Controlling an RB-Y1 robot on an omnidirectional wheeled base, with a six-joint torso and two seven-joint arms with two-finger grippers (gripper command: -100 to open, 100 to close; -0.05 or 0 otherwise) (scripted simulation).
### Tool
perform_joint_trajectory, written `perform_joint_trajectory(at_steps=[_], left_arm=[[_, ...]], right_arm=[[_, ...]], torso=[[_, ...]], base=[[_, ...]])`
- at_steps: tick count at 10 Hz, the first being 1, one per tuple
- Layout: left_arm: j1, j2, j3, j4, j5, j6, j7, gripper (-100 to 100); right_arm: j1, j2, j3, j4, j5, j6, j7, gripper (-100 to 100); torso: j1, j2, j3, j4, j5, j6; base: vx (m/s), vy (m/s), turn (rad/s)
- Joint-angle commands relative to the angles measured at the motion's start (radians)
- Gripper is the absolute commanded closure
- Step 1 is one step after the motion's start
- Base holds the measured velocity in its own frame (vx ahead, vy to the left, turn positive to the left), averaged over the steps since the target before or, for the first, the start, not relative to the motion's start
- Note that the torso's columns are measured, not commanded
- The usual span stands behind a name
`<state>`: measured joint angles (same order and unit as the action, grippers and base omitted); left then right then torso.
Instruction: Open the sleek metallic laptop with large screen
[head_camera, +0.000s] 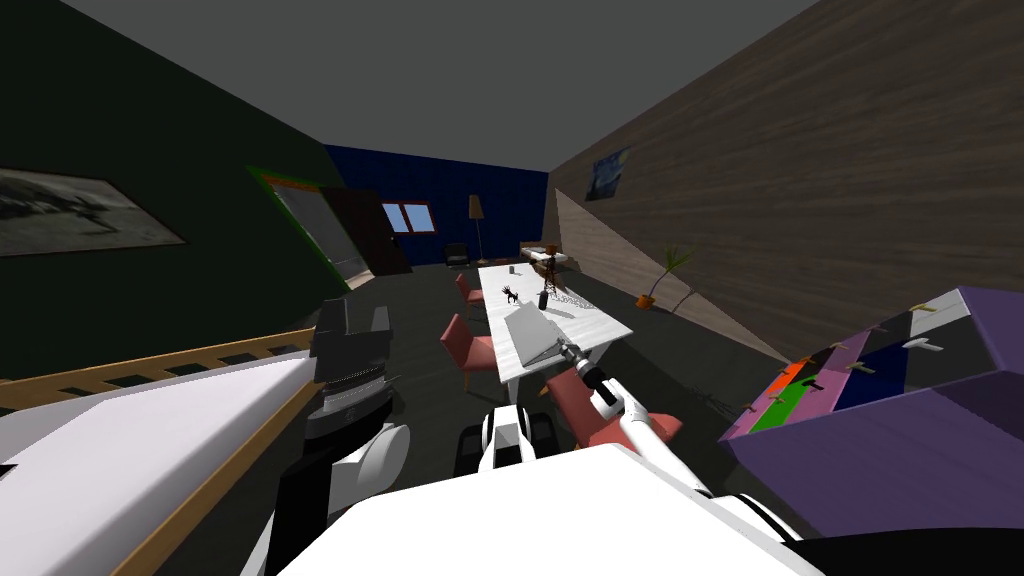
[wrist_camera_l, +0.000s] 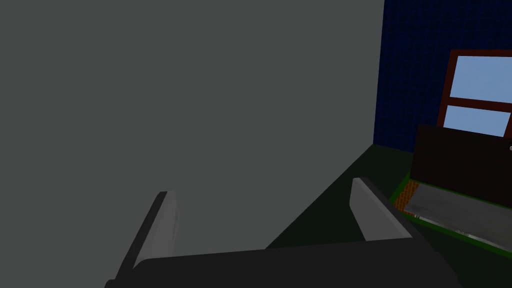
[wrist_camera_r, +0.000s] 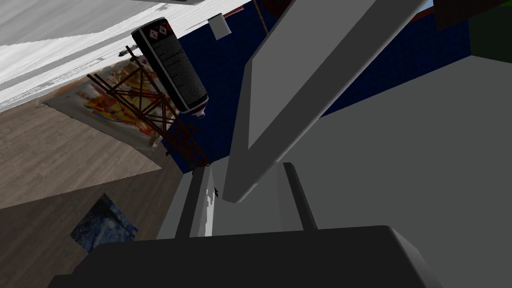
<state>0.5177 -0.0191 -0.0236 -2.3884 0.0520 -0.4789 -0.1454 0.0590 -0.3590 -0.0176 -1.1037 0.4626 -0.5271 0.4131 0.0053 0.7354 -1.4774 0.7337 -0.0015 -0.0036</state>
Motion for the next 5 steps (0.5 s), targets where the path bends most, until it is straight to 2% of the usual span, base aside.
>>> perform_joint_trajectory(at_steps=[1,5], left_arm=[[0.0,0.0,0.0,0.0,0.0,0.0,0.0,0],[0.0,0.0,0.0,0.0,0.0,0.0,0.0,0]], right_arm=[[-0.026,-0.045,0.009,-0.017,-0.006,0.045,-0.049,-100],[-0.061,-0.104,0.022,-0.039,-0.015,0.104,-0.114,-100]], torso=[[0.001,0.004,0.002,0.003,0.002,0.002],[-0.006,0.002,0.001,0.004,0.001,0.004]], base=[[-0.078,0.033,0.074],[-0.077,0.03,0.047]])
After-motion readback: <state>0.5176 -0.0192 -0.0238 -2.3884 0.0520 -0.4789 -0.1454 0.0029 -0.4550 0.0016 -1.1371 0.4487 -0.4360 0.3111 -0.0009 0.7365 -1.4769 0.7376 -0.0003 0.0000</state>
